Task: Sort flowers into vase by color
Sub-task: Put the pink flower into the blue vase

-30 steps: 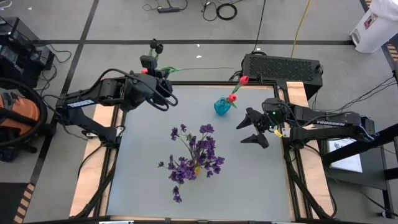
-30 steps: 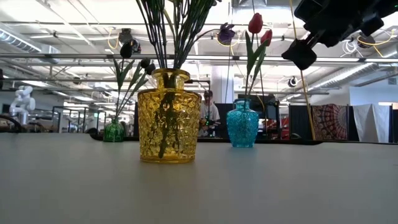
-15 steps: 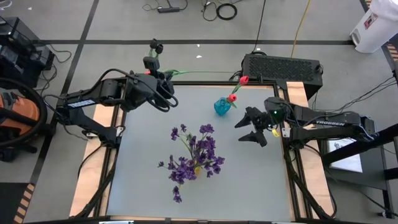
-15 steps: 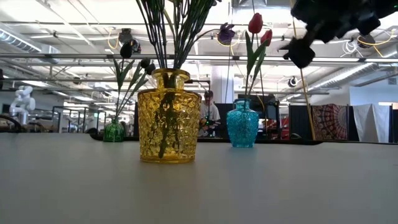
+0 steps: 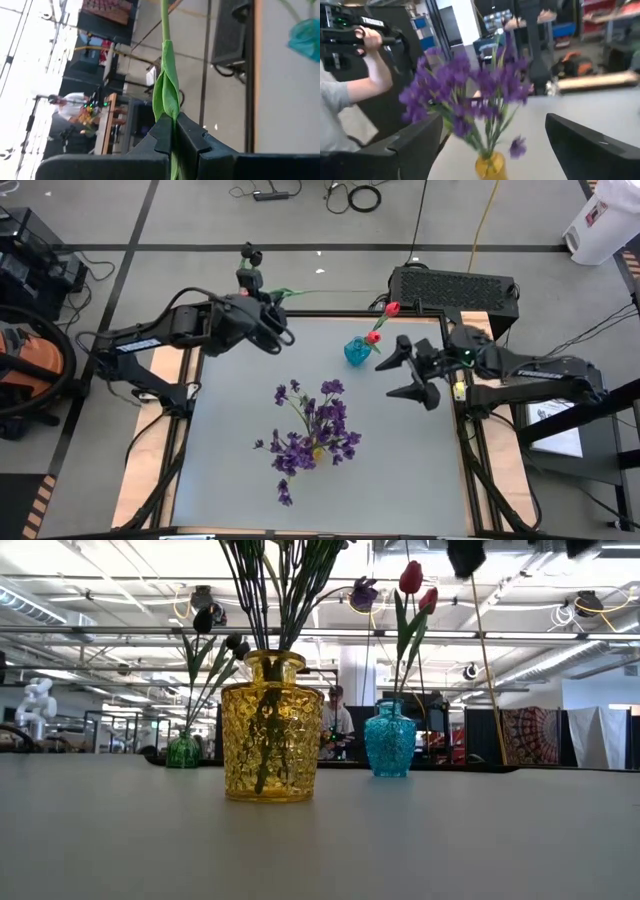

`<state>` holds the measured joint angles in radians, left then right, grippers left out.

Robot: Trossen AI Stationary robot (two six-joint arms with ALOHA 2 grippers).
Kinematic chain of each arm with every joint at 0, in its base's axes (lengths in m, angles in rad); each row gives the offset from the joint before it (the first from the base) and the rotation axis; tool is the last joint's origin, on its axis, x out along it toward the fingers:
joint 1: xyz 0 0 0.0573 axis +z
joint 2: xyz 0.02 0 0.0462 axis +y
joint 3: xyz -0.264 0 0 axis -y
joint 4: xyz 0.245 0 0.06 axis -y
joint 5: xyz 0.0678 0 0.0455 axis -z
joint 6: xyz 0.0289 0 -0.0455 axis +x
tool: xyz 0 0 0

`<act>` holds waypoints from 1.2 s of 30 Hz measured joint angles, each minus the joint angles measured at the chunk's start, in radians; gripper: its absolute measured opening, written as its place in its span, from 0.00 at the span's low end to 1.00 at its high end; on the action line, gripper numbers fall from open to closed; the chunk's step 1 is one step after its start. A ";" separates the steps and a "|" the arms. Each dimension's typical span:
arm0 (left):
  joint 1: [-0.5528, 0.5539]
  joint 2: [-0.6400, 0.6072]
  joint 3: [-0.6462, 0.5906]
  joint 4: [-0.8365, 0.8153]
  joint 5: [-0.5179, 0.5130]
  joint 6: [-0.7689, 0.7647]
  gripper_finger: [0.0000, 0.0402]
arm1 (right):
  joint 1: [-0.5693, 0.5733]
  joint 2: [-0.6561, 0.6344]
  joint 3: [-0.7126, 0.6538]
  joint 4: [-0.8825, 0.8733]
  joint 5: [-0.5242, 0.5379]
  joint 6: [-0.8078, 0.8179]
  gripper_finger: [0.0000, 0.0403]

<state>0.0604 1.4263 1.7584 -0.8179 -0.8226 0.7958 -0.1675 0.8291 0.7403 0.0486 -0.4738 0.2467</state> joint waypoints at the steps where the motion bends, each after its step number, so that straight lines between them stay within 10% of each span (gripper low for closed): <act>1: 0.010 0.011 0.000 0.007 -0.003 0.005 0.03 | 0.006 0.000 0.038 -0.041 0.023 -0.032 0.86; 15: 0.160 0.091 0.000 0.044 -0.080 0.226 0.03 | 0.052 0.101 0.616 -0.662 0.724 -0.582 0.86; 27: 0.224 0.199 0.000 0.283 -0.100 0.516 0.03 | 0.052 0.337 0.647 -0.640 1.137 -0.979 0.86; 36: 0.224 0.211 0.000 0.399 -0.099 0.630 0.03 | 0.046 0.465 0.647 -0.385 1.213 -1.161 0.86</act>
<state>0.2840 1.6371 1.7584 -0.4191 -0.9215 1.4254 -0.1219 1.2945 1.3869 -0.3364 0.7391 -0.9139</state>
